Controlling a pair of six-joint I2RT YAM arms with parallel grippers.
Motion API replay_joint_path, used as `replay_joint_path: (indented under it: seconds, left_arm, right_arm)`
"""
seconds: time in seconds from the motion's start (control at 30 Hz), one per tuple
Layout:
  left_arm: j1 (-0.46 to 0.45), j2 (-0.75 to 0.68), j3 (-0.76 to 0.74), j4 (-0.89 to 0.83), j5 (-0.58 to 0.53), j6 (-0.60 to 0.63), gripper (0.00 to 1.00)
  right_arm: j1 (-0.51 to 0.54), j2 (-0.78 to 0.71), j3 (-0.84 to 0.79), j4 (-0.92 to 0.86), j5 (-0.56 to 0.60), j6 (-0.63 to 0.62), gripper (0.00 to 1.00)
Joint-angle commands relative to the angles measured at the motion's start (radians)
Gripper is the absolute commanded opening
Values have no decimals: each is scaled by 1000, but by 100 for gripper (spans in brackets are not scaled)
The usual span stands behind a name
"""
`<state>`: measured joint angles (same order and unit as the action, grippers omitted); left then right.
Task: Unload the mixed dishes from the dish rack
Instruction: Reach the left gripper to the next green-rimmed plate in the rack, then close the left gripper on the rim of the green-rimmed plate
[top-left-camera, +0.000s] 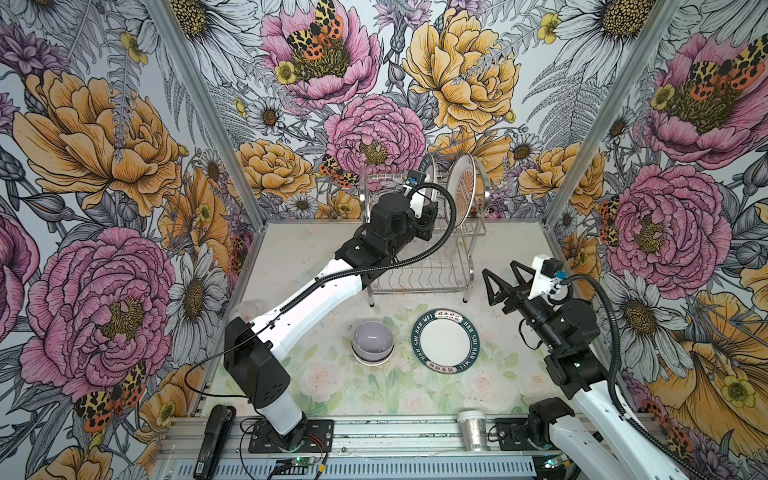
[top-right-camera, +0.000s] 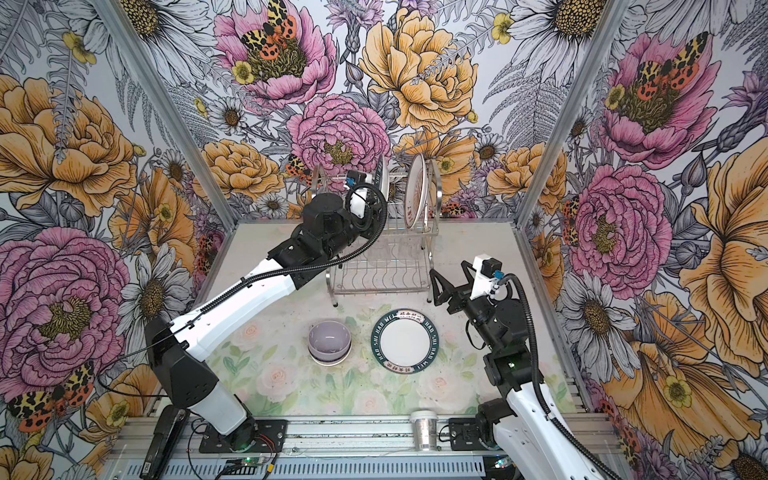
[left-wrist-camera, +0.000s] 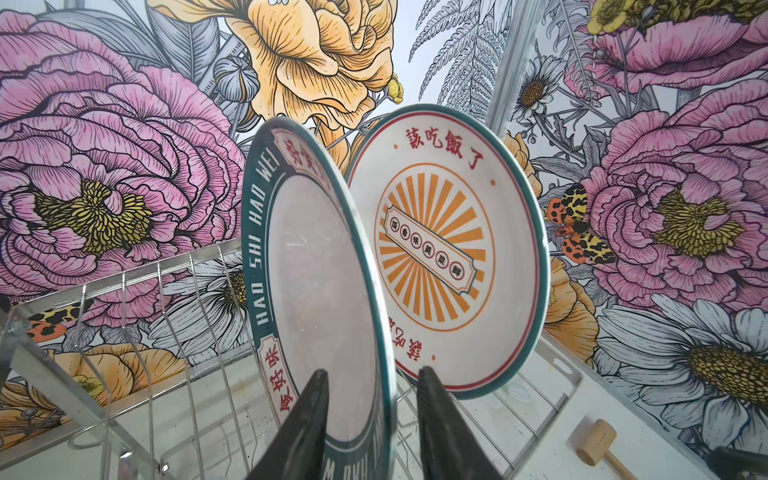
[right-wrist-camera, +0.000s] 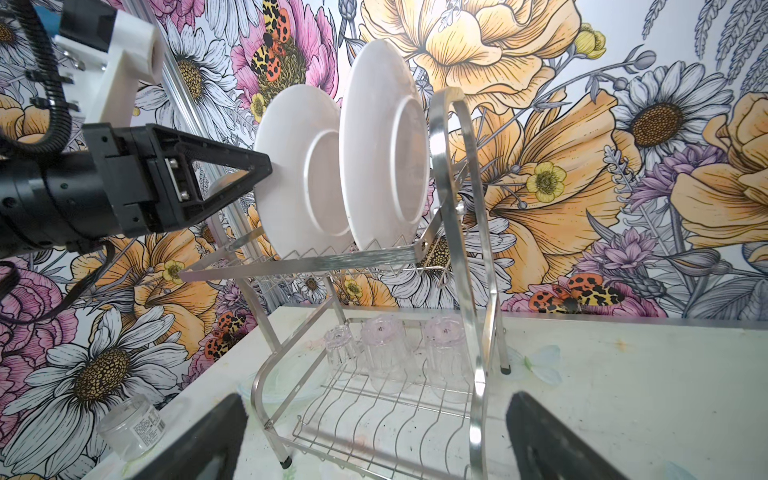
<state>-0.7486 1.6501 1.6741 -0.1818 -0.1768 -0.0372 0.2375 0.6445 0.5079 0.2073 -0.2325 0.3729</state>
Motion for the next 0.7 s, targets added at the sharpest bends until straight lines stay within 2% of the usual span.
replay_joint_path:
  seconds: [0.0,0.47,0.6,0.67]
  left_arm:
    - [-5,11,30,21,-26,-18,37]
    - [-23,54,76,-25,-26,-21,32]
    - [-23,50,65,-24,-26,-24,28]
    - [-24,47,63,-22,-57,-25,27]
  right_arm:
    - [5,6,20,3,10,-9,100]
    - [7,6,17,-6,7,-29,100]
    - [6,2,24,-14,11,-29,100]
    - [6,-1,27,-20,12,-39,100]
